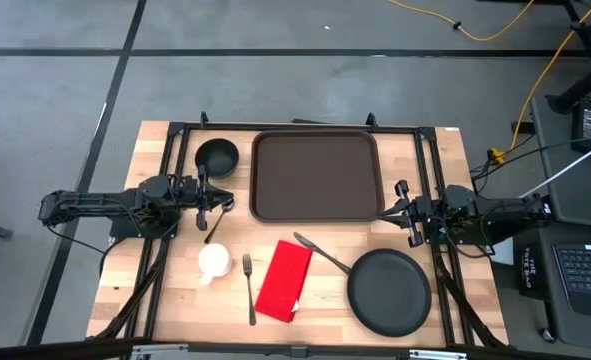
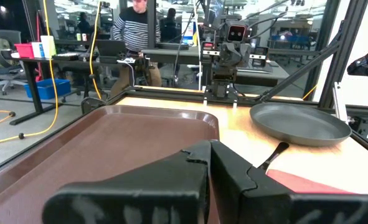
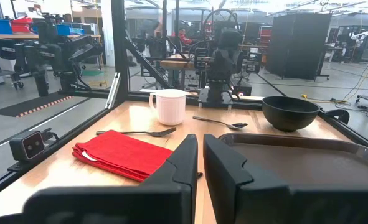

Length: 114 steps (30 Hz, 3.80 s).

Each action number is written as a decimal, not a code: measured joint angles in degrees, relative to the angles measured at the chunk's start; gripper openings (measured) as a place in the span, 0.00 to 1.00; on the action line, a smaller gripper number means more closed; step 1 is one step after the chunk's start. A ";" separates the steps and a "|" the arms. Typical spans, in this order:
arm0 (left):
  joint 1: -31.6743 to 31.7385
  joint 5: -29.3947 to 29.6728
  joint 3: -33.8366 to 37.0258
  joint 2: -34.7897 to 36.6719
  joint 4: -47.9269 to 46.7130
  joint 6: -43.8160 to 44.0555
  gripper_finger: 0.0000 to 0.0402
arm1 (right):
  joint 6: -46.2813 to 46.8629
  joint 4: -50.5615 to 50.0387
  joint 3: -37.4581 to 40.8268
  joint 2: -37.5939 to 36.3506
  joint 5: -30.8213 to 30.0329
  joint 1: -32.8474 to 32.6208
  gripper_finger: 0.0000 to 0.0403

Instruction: Set up tray

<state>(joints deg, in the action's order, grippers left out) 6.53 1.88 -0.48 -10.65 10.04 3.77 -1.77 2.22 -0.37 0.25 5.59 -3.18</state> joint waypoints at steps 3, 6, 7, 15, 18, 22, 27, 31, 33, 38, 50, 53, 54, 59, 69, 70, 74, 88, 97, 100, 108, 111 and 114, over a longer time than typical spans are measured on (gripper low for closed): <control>0.01 -0.01 0.01 0.00 0.02 0.00 0.01 | -0.01 0.00 0.00 0.00 0.00 0.00 0.08; 0.00 0.01 -0.01 0.00 0.00 0.00 0.01 | 0.00 0.00 -0.02 -0.01 0.01 0.00 0.08; -0.01 0.01 -0.01 0.01 0.01 0.00 0.01 | 0.00 0.00 0.00 0.00 0.00 -0.01 0.08; 0.01 0.00 -0.01 0.00 0.01 0.00 0.01 | -0.01 0.00 0.00 0.01 0.00 0.00 0.08; 0.01 -0.01 -0.01 0.00 0.01 0.00 0.01 | -0.01 0.00 -0.02 -0.02 0.00 -0.01 0.08; 0.00 0.00 0.00 0.01 0.01 0.00 0.01 | 0.00 0.00 -0.01 -0.01 0.01 0.00 0.08; 0.01 0.00 -0.01 0.01 0.01 0.00 0.01 | 0.01 0.00 0.00 -0.01 0.02 0.00 0.08; -0.01 0.01 -0.01 0.01 0.01 0.00 0.01 | -0.01 0.00 -0.02 -0.02 0.00 -0.01 0.08; 0.00 0.01 0.00 0.00 0.01 0.00 0.01 | 0.00 0.00 -0.01 -0.01 0.00 0.00 0.08; 0.01 0.01 -0.01 0.02 0.02 0.00 0.01 | 0.00 0.00 -0.02 -0.01 0.01 -0.01 0.08; 0.01 0.01 -0.01 0.00 0.02 0.00 0.01 | 0.01 0.00 -0.01 0.00 0.00 -0.01 0.08; 0.00 0.01 0.00 0.00 0.01 0.00 0.01 | -0.01 0.00 -0.01 -0.02 0.00 -0.01 0.08; 0.01 0.01 0.01 0.01 0.00 0.00 0.01 | 0.00 0.00 -0.01 -0.01 0.00 0.00 0.08; 0.00 0.00 -0.01 0.01 0.00 0.00 0.01 | 0.01 0.00 0.00 -0.01 0.02 0.00 0.08; -0.01 -0.01 0.01 0.02 0.00 0.00 0.01 | 0.00 0.00 0.00 0.00 0.01 -0.02 0.08; 0.01 0.01 -0.01 0.02 0.00 0.00 0.01 | 0.01 0.00 -0.02 0.01 0.00 0.00 0.08; 0.00 0.01 0.00 0.00 0.01 0.00 0.01 | -0.01 0.00 -0.02 0.01 0.02 0.00 0.08; 0.01 -0.01 0.00 0.00 0.01 0.00 0.01 | 3.05 0.00 -0.02 -0.02 0.00 0.00 0.08; -0.01 0.30 -0.01 0.00 0.20 0.00 0.01 | 3.01 0.00 -0.02 0.00 0.00 -0.01 0.08; 0.00 0.45 0.01 0.00 0.44 0.00 0.01 | 2.91 0.00 -0.01 -0.02 -0.02 -0.02 0.08; 0.01 0.45 -0.01 0.01 0.25 0.07 0.01 | 3.02 -0.31 -0.02 -0.01 -4.46 0.00 0.05; 0.01 0.45 0.01 0.00 -0.04 0.07 0.01 | 2.93 -0.31 -0.02 0.01 -4.51 0.00 0.02; -0.01 0.45 0.00 0.02 -0.03 0.08 0.01 | 2.99 -0.33 0.00 -0.02 -6.07 0.00 0.02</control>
<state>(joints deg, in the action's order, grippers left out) 6.52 2.33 -0.48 -10.63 10.01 3.85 1.22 1.89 -0.36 0.23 -0.48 -3.18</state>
